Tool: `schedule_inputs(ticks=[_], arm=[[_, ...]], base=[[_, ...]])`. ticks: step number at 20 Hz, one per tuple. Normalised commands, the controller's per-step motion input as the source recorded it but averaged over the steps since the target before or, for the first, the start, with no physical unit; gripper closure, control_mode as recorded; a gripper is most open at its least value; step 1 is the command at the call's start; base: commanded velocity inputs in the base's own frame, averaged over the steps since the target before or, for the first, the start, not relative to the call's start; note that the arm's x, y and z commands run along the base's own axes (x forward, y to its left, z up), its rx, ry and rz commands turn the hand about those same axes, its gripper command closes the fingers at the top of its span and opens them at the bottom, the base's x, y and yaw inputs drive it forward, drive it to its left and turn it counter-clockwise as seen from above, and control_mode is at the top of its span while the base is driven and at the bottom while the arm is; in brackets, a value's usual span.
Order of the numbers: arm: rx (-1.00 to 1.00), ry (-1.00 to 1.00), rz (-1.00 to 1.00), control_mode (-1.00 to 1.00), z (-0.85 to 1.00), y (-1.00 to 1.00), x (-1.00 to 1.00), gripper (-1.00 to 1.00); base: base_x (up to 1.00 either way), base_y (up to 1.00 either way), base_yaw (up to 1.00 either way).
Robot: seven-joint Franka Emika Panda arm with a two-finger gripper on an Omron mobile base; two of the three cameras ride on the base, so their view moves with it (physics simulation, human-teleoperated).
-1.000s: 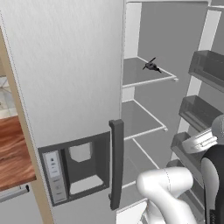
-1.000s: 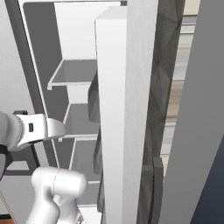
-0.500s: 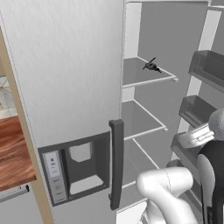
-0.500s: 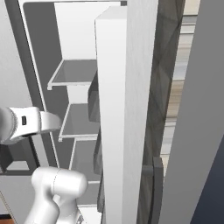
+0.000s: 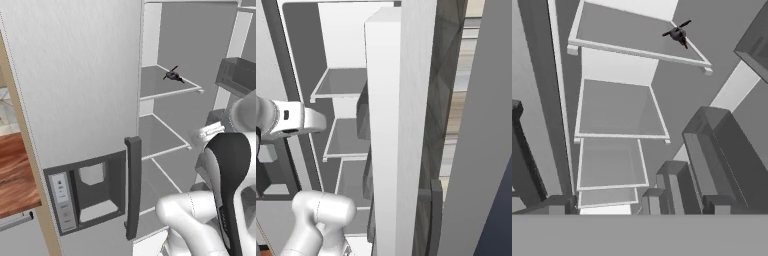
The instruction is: Take the cheese, fish, and squash from the fridge and place them on the plate on the dining counter to create an appetizer plate.
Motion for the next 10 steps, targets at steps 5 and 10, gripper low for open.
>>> schedule_inputs(ticks=[5, 10], arm=[[0.11, -0.01, -0.07, -1.00, 0.05, -0.01, 0.40, -1.00], [0.05, -0.05, 0.00, -1.00, 0.00, -0.12, 0.19, -1.00]], base=[[0.00, 0.00, 0.00], [0.00, 0.00, 0.00]])
